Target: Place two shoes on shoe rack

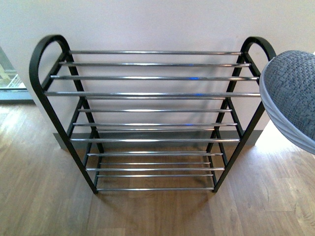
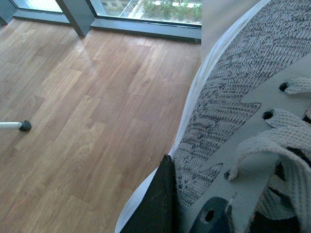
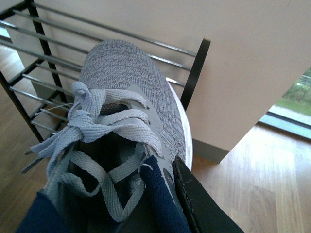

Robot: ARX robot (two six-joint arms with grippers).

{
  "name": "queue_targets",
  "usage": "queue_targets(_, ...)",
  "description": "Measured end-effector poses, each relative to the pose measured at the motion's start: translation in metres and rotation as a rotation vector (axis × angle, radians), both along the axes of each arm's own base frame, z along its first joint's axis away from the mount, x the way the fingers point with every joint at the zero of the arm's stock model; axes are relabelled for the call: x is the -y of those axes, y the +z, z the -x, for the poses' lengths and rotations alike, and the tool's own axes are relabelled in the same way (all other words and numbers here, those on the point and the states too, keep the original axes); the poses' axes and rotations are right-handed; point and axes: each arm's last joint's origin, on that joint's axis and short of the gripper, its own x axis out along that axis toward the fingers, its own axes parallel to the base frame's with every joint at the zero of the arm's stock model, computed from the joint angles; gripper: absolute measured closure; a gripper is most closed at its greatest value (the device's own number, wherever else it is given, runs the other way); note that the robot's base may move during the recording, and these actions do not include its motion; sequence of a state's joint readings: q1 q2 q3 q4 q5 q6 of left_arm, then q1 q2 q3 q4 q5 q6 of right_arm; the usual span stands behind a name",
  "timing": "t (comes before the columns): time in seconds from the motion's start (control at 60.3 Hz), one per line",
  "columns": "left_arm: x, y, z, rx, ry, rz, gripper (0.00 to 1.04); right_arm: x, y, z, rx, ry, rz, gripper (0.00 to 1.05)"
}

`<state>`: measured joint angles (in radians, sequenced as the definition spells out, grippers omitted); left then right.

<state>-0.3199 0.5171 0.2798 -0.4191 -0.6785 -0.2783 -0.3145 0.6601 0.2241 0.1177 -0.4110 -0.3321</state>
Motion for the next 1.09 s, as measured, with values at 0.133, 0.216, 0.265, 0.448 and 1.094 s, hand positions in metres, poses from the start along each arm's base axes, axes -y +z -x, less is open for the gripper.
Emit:
queue_targets(0.133,0.0,0.0,0.0,0.0,0.001,0.0,1.03,0.0,0.0,0.0,0.0,0.001,0.0,1.03)
queue_targets(0.216,0.0,0.0,0.0,0.0,0.0,0.0,1.03,0.0,0.0,0.0,0.0,0.0,0.0,1.03)
queue_targets(0.265,0.0,0.0,0.0,0.0,0.0,0.0,1.03,0.0,0.0,0.0,0.0,0.0,0.0,1.03)
queue_targets(0.448,0.0,0.0,0.0,0.0,-0.001,0.0,1.03,0.0,0.0,0.0,0.0,0.0,0.0,1.03)
queue_targets(1.094,-0.0004,0.0002,0.0001,0.002,0.01,-0.007,1.03,-0.0005,0.0001,0.0,0.001,0.009,-0.002,1.03)
